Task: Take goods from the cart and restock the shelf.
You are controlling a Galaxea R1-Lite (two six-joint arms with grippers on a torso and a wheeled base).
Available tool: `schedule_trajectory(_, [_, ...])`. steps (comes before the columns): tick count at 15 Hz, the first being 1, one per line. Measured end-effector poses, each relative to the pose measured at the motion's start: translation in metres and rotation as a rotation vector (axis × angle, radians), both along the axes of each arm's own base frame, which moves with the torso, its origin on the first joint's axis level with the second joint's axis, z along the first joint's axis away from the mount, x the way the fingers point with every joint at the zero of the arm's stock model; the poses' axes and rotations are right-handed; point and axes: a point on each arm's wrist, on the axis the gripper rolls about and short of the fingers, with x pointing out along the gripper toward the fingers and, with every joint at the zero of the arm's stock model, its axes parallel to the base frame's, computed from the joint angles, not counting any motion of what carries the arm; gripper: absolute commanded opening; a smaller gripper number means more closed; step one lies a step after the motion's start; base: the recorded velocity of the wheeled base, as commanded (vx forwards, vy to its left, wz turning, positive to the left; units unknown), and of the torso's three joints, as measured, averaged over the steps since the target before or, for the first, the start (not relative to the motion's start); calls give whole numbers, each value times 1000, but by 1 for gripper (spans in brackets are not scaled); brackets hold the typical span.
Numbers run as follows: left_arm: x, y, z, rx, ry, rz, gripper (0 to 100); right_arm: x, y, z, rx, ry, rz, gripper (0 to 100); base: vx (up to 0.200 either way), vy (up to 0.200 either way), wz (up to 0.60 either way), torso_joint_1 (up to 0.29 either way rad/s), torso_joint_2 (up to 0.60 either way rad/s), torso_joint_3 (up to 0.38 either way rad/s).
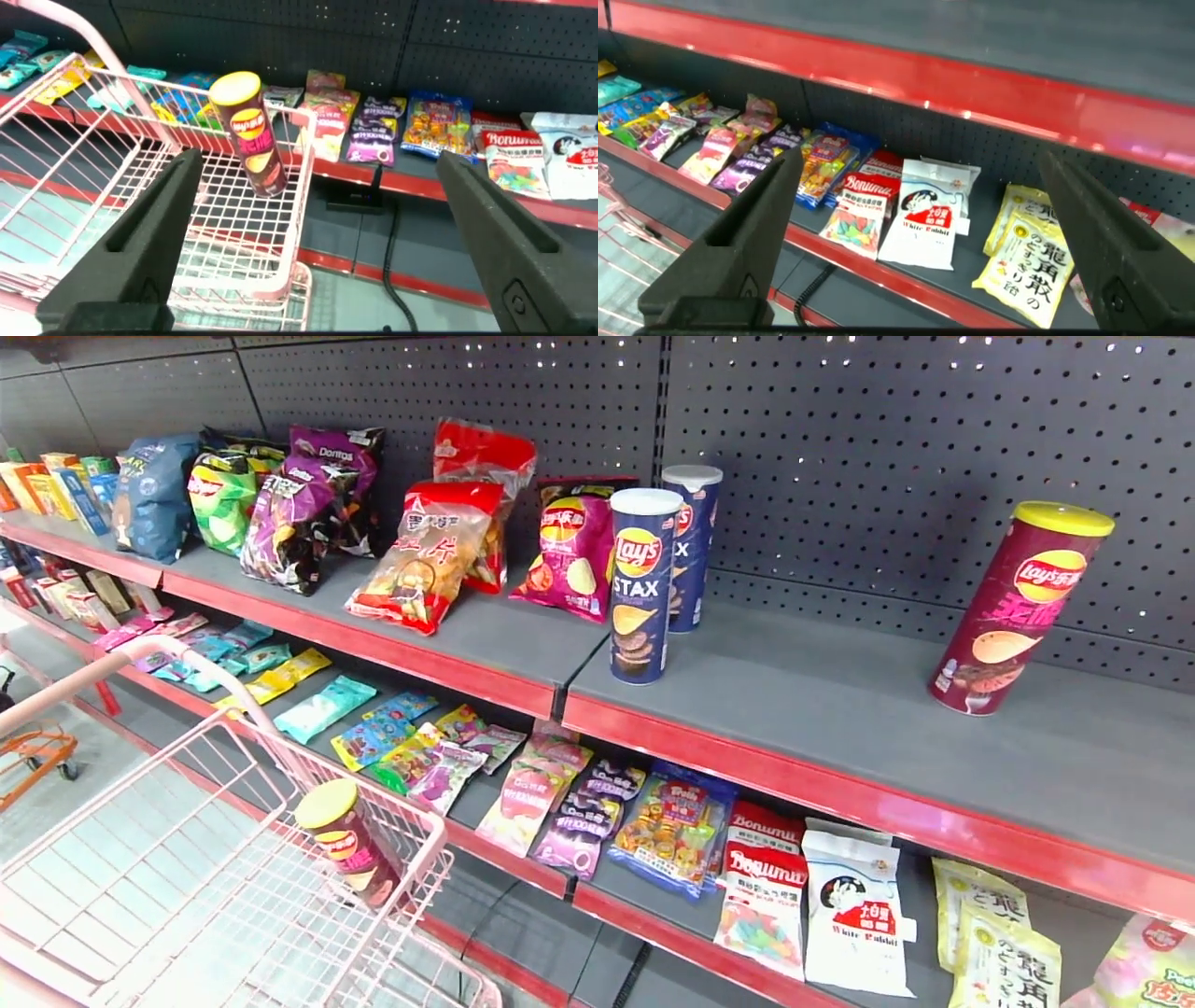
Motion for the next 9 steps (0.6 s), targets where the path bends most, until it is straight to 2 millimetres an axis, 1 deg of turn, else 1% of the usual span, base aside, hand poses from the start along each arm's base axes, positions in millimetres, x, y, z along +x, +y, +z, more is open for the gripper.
schedule_trajectory(2, [0, 0, 0, 0, 0, 0, 100, 0, 0, 0, 0, 0, 0, 100, 0, 0, 0, -180, 437, 266])
schedule_trajectory(5, [0, 0, 0, -3, 0, 2, 100, 0, 0, 0, -2, 0, 0, 100, 0, 0, 0, -203, 528, 326])
schedule_trajectory(7, [0, 0, 0, -5, 1, 2, 100, 0, 0, 0, -2, 0, 0, 100, 0, 0, 0, -88, 254, 156])
schedule_trajectory(9, [0, 0, 0, -5, 1, 2, 100, 0, 0, 0, -2, 0, -1, 100, 0, 0, 0, -24, 80, 49])
